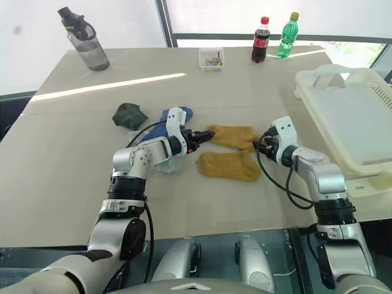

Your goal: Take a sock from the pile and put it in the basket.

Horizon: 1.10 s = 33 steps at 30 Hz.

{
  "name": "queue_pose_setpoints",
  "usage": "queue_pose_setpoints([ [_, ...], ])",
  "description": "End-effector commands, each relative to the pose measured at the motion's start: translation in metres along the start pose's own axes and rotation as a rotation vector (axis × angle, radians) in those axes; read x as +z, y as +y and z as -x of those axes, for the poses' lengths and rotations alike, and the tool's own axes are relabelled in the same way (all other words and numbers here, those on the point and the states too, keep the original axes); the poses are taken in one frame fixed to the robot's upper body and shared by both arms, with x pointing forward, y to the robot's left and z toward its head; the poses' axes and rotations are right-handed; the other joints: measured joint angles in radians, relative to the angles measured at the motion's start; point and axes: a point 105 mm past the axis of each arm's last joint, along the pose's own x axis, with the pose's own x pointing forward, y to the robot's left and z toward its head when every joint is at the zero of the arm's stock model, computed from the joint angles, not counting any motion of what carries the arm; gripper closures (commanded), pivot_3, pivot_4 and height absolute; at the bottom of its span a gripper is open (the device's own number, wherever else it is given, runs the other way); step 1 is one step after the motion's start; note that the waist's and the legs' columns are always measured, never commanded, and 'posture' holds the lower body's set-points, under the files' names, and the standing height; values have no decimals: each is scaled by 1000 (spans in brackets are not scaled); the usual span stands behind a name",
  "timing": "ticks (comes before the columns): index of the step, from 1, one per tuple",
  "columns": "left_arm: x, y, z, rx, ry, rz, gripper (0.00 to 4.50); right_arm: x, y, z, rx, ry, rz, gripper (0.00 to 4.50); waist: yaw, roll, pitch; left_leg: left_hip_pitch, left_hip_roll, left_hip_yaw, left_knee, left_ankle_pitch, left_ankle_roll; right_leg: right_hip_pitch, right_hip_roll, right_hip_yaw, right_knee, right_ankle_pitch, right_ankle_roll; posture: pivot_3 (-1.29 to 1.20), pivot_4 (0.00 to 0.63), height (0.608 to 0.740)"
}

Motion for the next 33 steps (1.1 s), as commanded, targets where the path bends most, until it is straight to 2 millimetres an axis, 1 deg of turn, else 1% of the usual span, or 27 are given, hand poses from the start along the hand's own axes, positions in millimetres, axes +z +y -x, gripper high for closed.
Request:
queue_pose_setpoints([
  [1, -15, 3, -5, 20, 54, 61, 1820, 13, 2, 0, 10, -39, 28, 2196, 1, 0, 0, 0, 0, 0, 0, 0, 0, 0, 0, 0, 0, 0, 0, 0, 150, 740],
  [2, -15, 3, -5, 22, 53, 71, 2210, 12, 1, 0, 8, -39, 29, 2196, 1, 0, 0, 0, 0, 0, 0, 0, 0, 0, 0, 0, 0, 0, 0, 0, 150, 740],
  [3, -15, 4, -5, 25, 53, 76, 2362, 12, 1, 0, 7, -38, 30, 2196, 0, 0, 0, 0, 0, 0, 0, 0, 0, 0, 0, 0, 0, 0, 0, 0, 150, 740],
  [4, -16, 4, -5, 29, 53, 77, 2732, 11, 1, 0, 6, -37, 32, 2196, 0, 0, 0, 0, 0, 0, 0, 0, 0, 0, 0, 0, 0, 0, 0, 0, 150, 740],
  [7, -18, 6, -5, 44, 60, 84, 4245, 10, 1, 0, 5, -36, 36, 2196, 0, 0, 0, 0, 0, 0, 0, 0, 0, 0, 0, 0, 0, 0, 0, 0, 150, 740],
  [8, -18, 6, -5, 46, 61, 86, 4438, 10, 1, 0, 5, -36, 37, 2196, 0, 0, 0, 0, 0, 0, 0, 0, 0, 0, 0, 0, 0, 0, 0, 0, 150, 740],
  [19, -23, 1, -5, 33, 72, 91, 4438, 7, 3, -3, 11, -29, 38, 2196, 0, 0, 0, -1, 0, 0, 0, 0, 0, 0, 0, 0, -1, 0, 0, 0, 150, 740],
  [22, -24, -1, -5, 29, 74, 90, 4500, 5, 4, -4, 20, -22, 36, 3036, 0, 0, 0, -1, 0, 0, 0, 0, 0, 0, 0, 0, -1, 0, 0, 0, 150, 740],
  [23, -25, -1, -5, 29, 76, 87, 4500, 4, 5, -4, 22, -22, 34, 3413, 0, 0, 0, -1, 0, 0, 0, 0, 0, 0, 0, 0, -1, 0, 0, 0, 150, 740],
  [25, -26, -2, -5, 29, 78, 83, 4500, 5, 5, -4, 24, -23, 29, 4421, 0, 0, 0, -1, 0, 0, 0, 0, 0, 0, 0, 0, -1, 0, 0, 0, 150, 740],
  [28, -25, -3, -5, 24, 76, 80, 4500, 7, 6, -3, 24, -35, 29, 4473, 0, 0, 0, -1, 0, 0, 0, 0, 0, 0, 0, 0, -1, 0, 0, 0, 150, 740],
  [32, -21, -8, -3, 12, 61, 76, 4500, 19, 7, 2, 29, -81, 30, 4473, 0, 0, 0, -1, 0, 0, 0, 0, 0, 0, 0, 0, -1, 0, 0, 0, 150, 740],
  [33, -18, -11, -1, 10, 55, 66, 4500, 25, 10, 4, 40, -101, 37, 4473, 0, 0, 0, -1, 0, 0, 0, 0, 0, 0, 0, 0, -1, 0, 0, 0, 150, 740],
])
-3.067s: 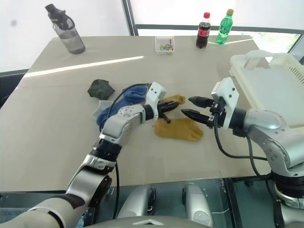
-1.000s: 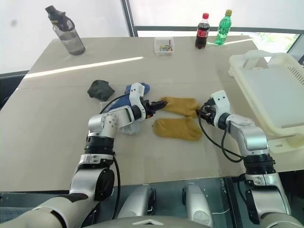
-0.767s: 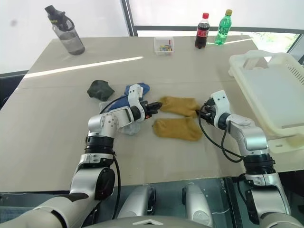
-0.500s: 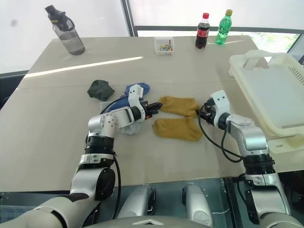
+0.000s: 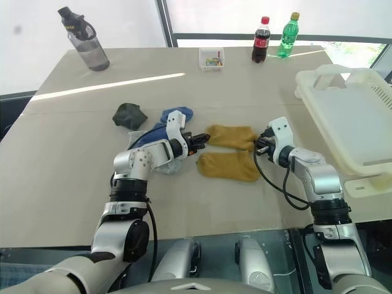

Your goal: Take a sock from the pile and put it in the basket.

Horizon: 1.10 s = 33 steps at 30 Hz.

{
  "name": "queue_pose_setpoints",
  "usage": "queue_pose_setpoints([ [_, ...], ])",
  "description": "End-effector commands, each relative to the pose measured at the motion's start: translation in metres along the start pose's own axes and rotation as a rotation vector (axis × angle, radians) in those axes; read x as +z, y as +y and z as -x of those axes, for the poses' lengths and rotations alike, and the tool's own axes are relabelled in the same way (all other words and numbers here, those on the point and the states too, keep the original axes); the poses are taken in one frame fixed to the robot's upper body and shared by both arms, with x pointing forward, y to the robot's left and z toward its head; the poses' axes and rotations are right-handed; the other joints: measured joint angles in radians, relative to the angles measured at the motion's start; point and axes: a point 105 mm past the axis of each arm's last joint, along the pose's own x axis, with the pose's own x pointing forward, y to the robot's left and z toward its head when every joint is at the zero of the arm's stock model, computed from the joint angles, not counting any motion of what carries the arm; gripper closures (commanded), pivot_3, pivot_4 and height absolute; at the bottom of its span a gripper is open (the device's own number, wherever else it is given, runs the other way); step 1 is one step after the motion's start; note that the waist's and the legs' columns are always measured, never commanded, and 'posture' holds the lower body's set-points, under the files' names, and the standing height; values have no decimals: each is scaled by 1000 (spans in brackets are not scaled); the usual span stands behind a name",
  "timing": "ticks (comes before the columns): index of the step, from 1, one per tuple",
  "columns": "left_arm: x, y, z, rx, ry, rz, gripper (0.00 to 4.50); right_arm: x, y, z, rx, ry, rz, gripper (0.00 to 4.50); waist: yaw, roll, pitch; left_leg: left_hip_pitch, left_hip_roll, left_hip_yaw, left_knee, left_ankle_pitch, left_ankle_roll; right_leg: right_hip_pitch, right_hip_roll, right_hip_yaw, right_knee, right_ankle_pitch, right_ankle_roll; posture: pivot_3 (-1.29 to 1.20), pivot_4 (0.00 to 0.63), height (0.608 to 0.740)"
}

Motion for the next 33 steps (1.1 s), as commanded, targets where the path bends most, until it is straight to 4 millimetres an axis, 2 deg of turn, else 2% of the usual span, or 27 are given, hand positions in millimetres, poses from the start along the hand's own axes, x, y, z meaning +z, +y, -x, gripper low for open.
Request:
queue_pose_setpoints([
  [1, -5, -13, 3, -26, 28, -23, 4500, 31, 5, 10, 17, -101, 29, 4473, 0, 0, 0, 0, 0, 0, 0, 0, 0, 0, 0, 0, 0, 0, 0, 0, 150, 740],
  [7, 19, -35, 23, -68, -28, -37, 4500, 57, 23, 33, 80, -145, 58, 4473, -1, 0, 1, -2, 0, -1, -1, 0, 0, -1, 0, -1, 0, 0, 0, 0, 150, 740],
  [12, 9, -47, 44, -78, 5, -62, 4500, 65, 35, 52, 127, -126, 71, 4473, -2, 0, 1, -2, 0, -1, -1, 0, 0, -1, 0, 0, -1, 0, 0, 0, 150, 740],
  [18, 10, -53, 66, -44, -44, -19, 4500, 60, 48, 68, 164, -74, 57, 4473, -1, -1, 1, -2, 0, -1, -1, 0, 0, -1, 0, -1, -1, 0, 0, 0, 150, 740],
  [25, -12, -51, 81, -12, -46, 51, 4500, 48, 59, 73, 187, -22, 10, 4473, -2, -1, 1, -2, 0, -1, -1, 0, 0, -1, 0, 0, -2, 0, 0, 0, 150, 740],
  [30, -28, -45, 86, 2, 1, 47, 4500, 41, 59, 73, 175, 11, -8, 4473, -1, -1, 1, -2, 1, -1, -1, 0, 0, -1, 0, 0, -3, 0, 0, 0, 150, 740],
  [33, -31, -47, 89, -16, 4, 49, 4500, 36, 58, 74, 171, 32, -11, 4473, 0, -1, 1, -2, 1, -1, -1, 0, 0, -1, 0, 0, -3, 0, 0, 0, 150, 740],
])
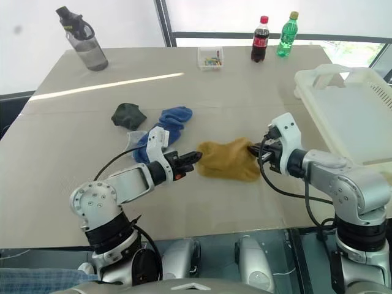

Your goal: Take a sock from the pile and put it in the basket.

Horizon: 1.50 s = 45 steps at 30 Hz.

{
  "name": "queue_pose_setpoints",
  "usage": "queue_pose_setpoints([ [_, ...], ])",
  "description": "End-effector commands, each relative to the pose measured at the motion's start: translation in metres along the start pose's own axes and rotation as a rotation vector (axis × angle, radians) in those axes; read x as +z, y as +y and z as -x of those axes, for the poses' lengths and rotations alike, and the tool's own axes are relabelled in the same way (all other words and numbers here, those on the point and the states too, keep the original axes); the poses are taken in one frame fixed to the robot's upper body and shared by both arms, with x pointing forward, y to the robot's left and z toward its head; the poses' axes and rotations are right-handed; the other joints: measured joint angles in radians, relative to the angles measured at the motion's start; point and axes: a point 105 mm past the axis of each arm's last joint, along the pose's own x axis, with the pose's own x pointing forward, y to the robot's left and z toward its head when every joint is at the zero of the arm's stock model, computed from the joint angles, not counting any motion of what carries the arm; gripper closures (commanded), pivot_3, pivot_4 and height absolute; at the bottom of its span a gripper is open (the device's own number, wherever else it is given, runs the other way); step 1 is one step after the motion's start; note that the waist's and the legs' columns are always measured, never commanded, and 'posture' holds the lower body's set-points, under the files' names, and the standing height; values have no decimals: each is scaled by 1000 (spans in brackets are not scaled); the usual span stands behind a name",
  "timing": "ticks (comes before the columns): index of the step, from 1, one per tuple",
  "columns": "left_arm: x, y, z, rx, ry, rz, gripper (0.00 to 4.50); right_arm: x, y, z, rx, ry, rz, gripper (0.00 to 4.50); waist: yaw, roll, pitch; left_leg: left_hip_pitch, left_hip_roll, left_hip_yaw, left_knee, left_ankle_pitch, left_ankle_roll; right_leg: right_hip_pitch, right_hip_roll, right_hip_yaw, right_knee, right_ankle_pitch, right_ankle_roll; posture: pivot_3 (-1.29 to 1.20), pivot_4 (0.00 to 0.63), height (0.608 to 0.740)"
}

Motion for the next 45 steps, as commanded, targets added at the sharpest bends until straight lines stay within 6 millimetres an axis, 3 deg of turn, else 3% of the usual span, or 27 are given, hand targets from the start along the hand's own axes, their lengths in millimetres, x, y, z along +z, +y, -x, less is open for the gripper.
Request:
queue_pose_setpoints([
  [1, 1, -14, 5, -59, -15, -46, 4500, 3, 3, 7, -9, -13, 28, 4473, 2, 0, 0, 0, 0, 0, 0, 0, 0, 0, 0, 0, 0, 0, 0, 0, 150, 740],
  [10, -12, -13, 3, -59, 29, -11, 4500, -7, 0, 9, -35, 24, 12, 4473, 1, 0, 0, -1, 0, 0, 0, 0, 0, 0, 0, 0, -2, 0, 0, 0, 150, 740],
  [33, -14, -8, -1, -30, 49, 14, 4500, -42, -15, -1, -86, 101, 28, 4473, 2, 0, 0, -2, 0, 0, -1, 0, 0, 1, 0, 0, -6, 0, 0, 0, 150, 740],
  [36, -13, -6, -1, -25, 52, 12, 4500, -44, -19, 1, -99, 95, 44, 3576, 2, 0, 0, -2, 0, 0, -1, 0, 0, 1, 0, 0, -6, 0, 0, 0, 150, 740],
  [38, -13, -5, -1, -24, 54, 11, 4500, -42, -24, 5, -121, 84, 51, 2497, 2, 0, 0, -1, 0, 0, -1, 0, 0, 1, 0, 0, -6, 0, 0, 0, 150, 740],
  [40, -13, -5, -1, -23, 55, 12, 4500, -39, -27, 11, -120, 83, 40, 2182, 2, 0, 0, -1, 0, 0, -1, 0, 0, 1, 0, 0, -6, 0, 0, 0, 150, 740],
  [43, -13, -4, -1, -22, 59, 9, 4500, -33, -29, 19, -119, 85, 61, 2182, 2, 0, 0, -2, 0, 0, -1, 0, 0, 1, 0, 0, -6, 0, 0, 0, 150, 740],
  [45, -13, -2, -1, -15, 61, 12, 4500, -15, -26, 23, -97, 24, 125, 2182, 2, 0, 0, -2, 0, 0, -1, 0, 0, 1, 0, 0, -6, 0, 0, 0, 150, 740],
])
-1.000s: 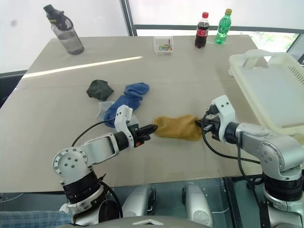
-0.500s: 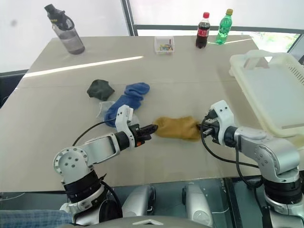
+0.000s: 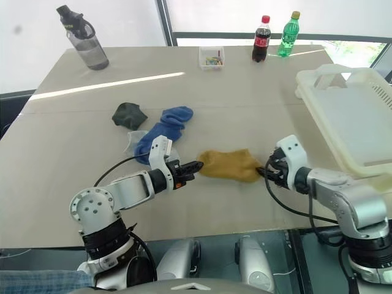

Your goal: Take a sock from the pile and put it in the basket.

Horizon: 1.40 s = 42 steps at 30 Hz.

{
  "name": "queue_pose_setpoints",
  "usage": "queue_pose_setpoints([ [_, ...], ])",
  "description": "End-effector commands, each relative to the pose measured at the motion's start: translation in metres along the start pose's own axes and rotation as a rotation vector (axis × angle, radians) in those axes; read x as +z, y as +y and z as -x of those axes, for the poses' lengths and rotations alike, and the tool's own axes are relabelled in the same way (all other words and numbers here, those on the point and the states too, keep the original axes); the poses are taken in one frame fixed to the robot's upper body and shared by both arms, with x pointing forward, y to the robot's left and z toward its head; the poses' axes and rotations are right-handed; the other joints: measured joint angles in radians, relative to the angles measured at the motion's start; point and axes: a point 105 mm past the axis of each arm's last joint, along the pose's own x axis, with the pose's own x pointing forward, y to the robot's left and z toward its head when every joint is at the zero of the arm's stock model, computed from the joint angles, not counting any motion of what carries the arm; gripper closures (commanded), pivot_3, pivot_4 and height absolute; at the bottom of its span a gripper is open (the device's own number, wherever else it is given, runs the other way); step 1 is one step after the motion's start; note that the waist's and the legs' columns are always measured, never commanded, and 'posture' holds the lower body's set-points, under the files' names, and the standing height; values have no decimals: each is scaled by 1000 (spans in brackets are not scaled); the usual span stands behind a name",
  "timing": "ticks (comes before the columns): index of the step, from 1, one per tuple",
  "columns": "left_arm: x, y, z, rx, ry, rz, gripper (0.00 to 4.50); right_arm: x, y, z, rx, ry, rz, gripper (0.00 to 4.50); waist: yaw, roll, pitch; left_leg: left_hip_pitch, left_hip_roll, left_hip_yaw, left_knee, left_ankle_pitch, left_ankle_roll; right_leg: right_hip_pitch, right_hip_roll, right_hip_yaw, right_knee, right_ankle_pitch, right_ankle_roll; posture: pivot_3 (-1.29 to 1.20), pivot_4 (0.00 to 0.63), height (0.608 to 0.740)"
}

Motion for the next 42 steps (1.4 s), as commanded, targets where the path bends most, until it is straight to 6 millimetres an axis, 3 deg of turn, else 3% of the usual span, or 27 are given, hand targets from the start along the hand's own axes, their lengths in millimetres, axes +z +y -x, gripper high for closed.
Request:
queue_pose_setpoints([
  [1, 3, -2, 0, -16, -3, -12, 4500, 38, 7, 16, 38, -150, 115, 2182, 0, 0, 0, 0, 0, 0, 0, 0, 0, 0, 0, 0, 0, 0, 0, 0, 150, 740],
  [6, 3, -3, -2, -19, 9, -19, 4500, 59, 42, 3, 136, -307, 184, 2182, -3, 0, 0, 1, 1, -1, 0, 0, 0, 0, 1, 0, 0, 0, 0, 0, 150, 740],
  [9, 2, -4, -3, -26, 16, -27, 4500, 47, 61, -11, 182, -313, 176, 2182, -1, 0, 0, 0, 1, -1, -1, 0, 0, 0, 1, -1, 0, 0, 0, 0, 150, 740],
  [15, 2, -3, -2, -23, 21, -47, 4500, 15, 67, -38, 139, -264, 0, 2182, 1, -1, 0, 0, 0, -1, -1, 0, 0, 0, 0, 0, -2, 0, 0, 0, 150, 740],
  [16, 3, -4, -2, -24, 18, -48, 3865, 9, 66, -41, 128, -253, -26, 2064, 0, -1, 0, 0, 0, 0, -1, 0, 0, 0, 0, 0, -1, 0, 0, 0, 150, 740],
  [18, 3, -5, -1, -29, 12, -49, 3231, 1, 66, -44, 116, -233, -47, 2064, 0, -1, 0, 0, 0, -1, -1, 0, 0, 0, 0, 0, -1, 0, 0, 0, 150, 740],
  [20, 5, -7, -1, -37, -7, -44, 2321, -3, 67, -45, 115, -218, -49, 2064, 0, -1, 0, 0, 0, 0, -1, 0, 0, 0, 0, 0, -1, 0, 0, 0, 150, 740],
  [21, 7, -9, -1, -47, -21, -41, 2243, -4, 68, -46, 116, -217, -51, 2064, -1, -1, 0, 0, 0, 0, -1, 0, 0, 0, 0, 0, -1, 0, 0, 0, 150, 740],
  [22, 10, -10, 0, -59, -36, -41, 1527, -5, 69, -46, 119, -217, -53, 2064, -1, -1, 0, 1, 0, 0, -1, 0, 0, 0, 0, 0, -1, 0, 0, 0, 150, 740],
  [23, 13, -11, 1, -72, -57, -28, 1450, -5, 69, -47, 120, -217, -53, 2064, -1, -1, 0, 1, 0, 0, -1, 0, 0, 0, 0, 0, -1, 0, 0, 0, 150, 740],
  [29, 17, 11, 11, -42, -85, 60, 1450, -6, 69, -49, 117, -217, -53, 2064, -2, -1, 0, 1, 0, 0, -1, 0, 0, 0, 0, 0, -1, 0, 0, 0, 150, 740],
  [34, 0, 38, 12, 100, 39, -10, 1450, -6, 70, -51, 118, -221, -48, 2064, -3, -1, -1, 1, 0, -1, -1, 0, 0, 1, 0, 0, -1, 0, 0, 0, 150, 740],
  [42, 0, 27, -13, 4, 61, -22, 1450, -3, 73, -52, 121, -228, -34, 2064, 2, -2, -7, 5, 0, -1, -1, 0, 0, 4, 0, -1, -1, -2, -3, 0, 150, 740],
])
